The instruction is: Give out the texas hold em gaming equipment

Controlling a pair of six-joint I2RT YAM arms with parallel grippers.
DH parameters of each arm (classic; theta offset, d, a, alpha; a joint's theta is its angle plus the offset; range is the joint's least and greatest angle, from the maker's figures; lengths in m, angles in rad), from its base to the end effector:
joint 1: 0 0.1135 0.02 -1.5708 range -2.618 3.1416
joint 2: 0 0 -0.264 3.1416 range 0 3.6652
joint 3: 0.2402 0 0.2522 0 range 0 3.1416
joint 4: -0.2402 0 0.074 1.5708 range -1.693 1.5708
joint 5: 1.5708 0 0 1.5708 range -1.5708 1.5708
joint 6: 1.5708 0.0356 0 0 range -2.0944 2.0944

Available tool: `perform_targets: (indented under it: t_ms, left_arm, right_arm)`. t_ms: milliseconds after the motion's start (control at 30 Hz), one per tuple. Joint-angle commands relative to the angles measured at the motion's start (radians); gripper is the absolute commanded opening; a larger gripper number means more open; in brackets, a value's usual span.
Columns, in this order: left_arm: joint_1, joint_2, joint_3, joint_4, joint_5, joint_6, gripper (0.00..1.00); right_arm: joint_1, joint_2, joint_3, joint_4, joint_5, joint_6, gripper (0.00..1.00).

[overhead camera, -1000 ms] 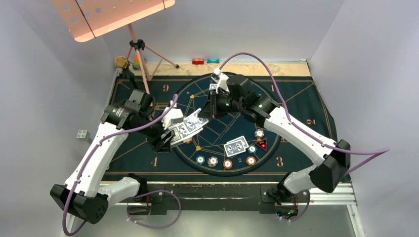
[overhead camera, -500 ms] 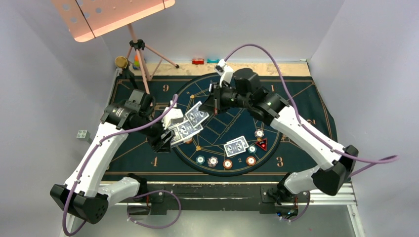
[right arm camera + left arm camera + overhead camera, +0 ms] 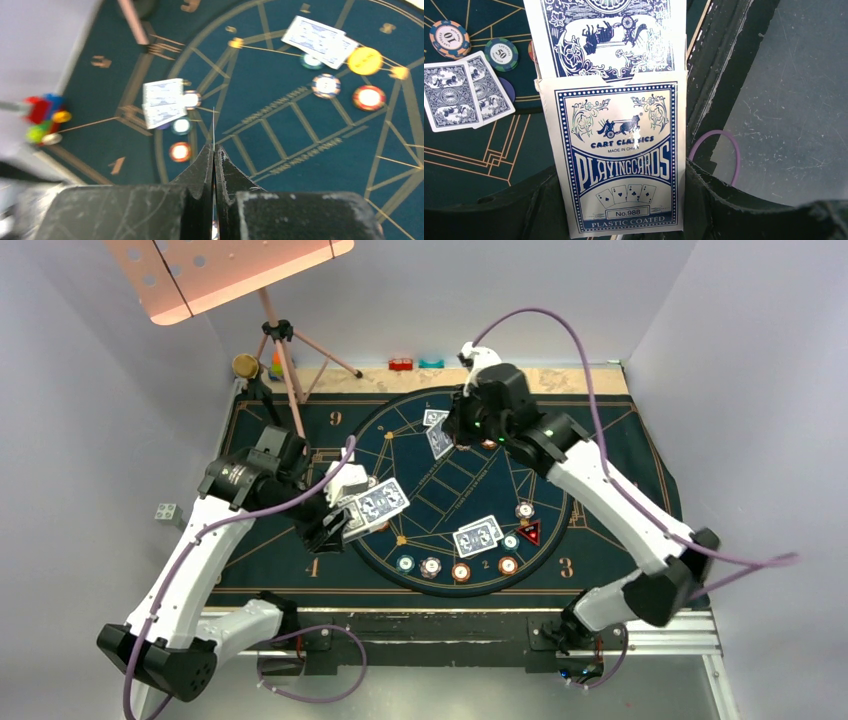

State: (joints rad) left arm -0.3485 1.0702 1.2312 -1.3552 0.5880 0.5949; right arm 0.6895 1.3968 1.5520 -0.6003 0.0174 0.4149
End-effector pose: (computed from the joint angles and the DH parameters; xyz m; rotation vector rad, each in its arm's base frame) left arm 0.1470 -0.0744 0.3472 1.3203 2.2567 -0.7232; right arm 0.2365 0.1942 0.4235 -0.2738 2.0654 0.6741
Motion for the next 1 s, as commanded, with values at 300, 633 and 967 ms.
perform_targets:
  t_ms: [300, 633, 967]
  left_arm:
    - [-0.003, -0.085, -0.032, -0.069, 0.016, 0.031, 0.00]
    - [-0.003, -0.079, -0.019, -0.089, 0.022, 0.045, 0.00]
    - [-0.003, -0.072, -0.020, -0.089, 0.032, 0.048, 0.00]
  right_arm:
    - [0.091, 0.499, 0.250, -0.099, 0.680, -0.186, 0.00]
    - [0.182, 0.897, 0.529, -0.368, 1.015, -0.128, 0.00]
    - [0.181, 1.003, 0.570, -0.303, 0.949, -0.174, 0.00]
